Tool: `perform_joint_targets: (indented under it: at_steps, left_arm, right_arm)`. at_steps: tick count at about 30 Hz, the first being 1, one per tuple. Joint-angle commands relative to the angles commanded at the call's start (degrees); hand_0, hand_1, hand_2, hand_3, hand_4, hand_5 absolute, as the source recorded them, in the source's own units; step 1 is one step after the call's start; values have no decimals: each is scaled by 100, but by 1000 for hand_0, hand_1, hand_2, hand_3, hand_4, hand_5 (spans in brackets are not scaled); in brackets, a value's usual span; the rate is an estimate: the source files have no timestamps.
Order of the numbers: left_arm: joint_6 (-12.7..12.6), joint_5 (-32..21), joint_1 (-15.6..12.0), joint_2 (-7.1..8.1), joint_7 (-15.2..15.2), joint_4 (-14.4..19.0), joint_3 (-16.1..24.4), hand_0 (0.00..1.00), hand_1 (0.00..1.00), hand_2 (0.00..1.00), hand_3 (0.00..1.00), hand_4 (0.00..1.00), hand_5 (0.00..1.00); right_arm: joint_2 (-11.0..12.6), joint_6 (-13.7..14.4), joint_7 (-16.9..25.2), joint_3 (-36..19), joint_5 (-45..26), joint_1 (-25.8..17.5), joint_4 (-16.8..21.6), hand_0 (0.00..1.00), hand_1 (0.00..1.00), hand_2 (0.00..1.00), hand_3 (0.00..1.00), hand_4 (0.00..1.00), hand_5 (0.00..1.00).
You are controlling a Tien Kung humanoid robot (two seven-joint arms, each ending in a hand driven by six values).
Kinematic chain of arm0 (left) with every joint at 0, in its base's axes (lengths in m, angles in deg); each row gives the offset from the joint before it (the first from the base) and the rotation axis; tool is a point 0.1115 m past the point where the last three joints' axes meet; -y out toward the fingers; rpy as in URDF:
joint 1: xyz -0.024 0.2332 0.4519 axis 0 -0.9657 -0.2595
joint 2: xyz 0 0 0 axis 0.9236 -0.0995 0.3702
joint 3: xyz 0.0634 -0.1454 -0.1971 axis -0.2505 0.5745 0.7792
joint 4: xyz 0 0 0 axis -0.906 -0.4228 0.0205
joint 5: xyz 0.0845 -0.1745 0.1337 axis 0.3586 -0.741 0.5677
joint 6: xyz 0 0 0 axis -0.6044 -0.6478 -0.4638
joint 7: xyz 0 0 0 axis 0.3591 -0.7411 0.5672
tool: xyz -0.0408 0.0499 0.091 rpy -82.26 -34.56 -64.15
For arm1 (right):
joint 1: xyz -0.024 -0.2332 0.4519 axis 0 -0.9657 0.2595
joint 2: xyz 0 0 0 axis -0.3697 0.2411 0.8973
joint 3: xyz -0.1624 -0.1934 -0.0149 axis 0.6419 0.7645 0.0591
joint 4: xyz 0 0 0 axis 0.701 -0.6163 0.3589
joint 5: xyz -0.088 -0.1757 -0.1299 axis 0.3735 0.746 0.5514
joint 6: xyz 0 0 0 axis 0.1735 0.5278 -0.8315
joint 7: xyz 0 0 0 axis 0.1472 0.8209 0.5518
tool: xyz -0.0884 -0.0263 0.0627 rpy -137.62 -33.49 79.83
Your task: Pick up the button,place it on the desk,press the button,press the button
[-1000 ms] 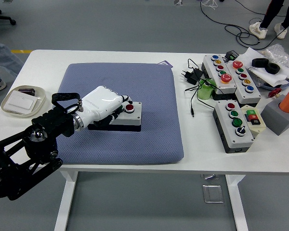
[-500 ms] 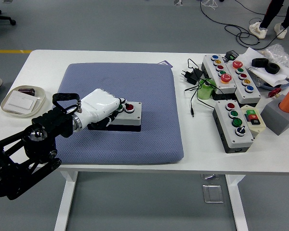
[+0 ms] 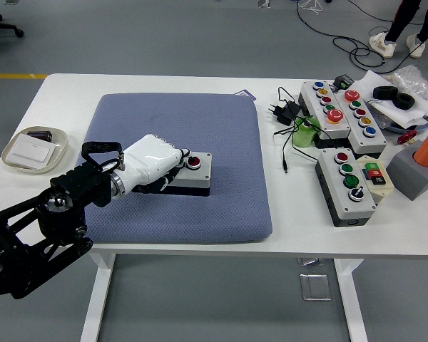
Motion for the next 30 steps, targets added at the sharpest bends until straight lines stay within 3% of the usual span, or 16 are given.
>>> perform_joint_targets:
  at_steps: [11,24,28,30]
  left_arm:
    - [36,-10,0,-21,0,-96,-24,117,12,72,781,246,2]
    - [313,-57,-12,-43,48,-296,-65,117,12,72,780,243,2]
    - [151,-58,-49,-39,26,-244,6,118,13,73,781,247,2]
    - [-58,-15,-84,-23,21,-104,143,118,13,73,781,247,2]
  right_arm:
    - [1,1,8,15,-13,6,0,627,477,539,582,279,22]
    - [3,-4,5,19,1,-17,0,627,477,539,582,280,22]
    - [1,-2,6,24,-9,-34,0,627,477,539,582,279,22]
    - [0,-3,4,21,1,-41,0,627,477,539,582,279,22]
